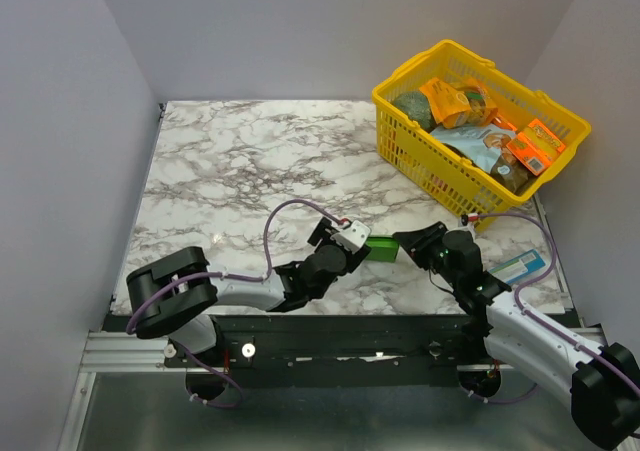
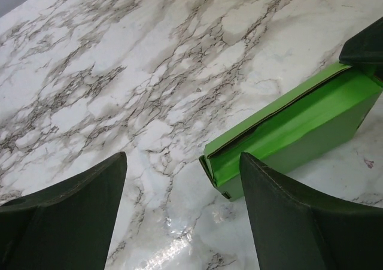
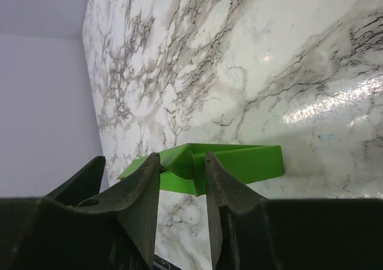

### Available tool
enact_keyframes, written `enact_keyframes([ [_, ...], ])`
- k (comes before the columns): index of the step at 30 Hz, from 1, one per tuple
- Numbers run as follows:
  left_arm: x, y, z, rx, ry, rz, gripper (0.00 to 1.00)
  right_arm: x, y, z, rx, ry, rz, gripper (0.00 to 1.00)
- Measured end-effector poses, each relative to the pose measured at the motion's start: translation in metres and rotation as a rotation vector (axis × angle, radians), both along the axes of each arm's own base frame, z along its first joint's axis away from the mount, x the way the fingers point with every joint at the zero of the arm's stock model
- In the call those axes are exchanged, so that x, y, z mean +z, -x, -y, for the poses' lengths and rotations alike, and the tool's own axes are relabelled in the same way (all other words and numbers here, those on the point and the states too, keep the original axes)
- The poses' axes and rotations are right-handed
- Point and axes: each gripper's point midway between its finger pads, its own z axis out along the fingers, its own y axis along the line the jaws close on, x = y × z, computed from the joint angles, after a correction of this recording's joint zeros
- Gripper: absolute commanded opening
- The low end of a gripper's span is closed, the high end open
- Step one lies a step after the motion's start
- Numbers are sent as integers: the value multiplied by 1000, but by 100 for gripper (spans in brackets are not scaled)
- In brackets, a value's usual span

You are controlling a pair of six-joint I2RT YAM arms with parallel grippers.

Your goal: Fold the paper box

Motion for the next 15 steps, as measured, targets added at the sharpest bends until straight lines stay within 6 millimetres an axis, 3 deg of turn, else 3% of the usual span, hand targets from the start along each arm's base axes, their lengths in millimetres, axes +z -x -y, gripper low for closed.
enact_keyframes([
  [8, 0, 11, -1, -52, 27, -33, 98, 1, -1, 0, -3, -1, 4, 8],
  [15, 0, 27, 1, -125, 50, -73, 99, 1, -1, 0, -2, -2, 7, 8],
])
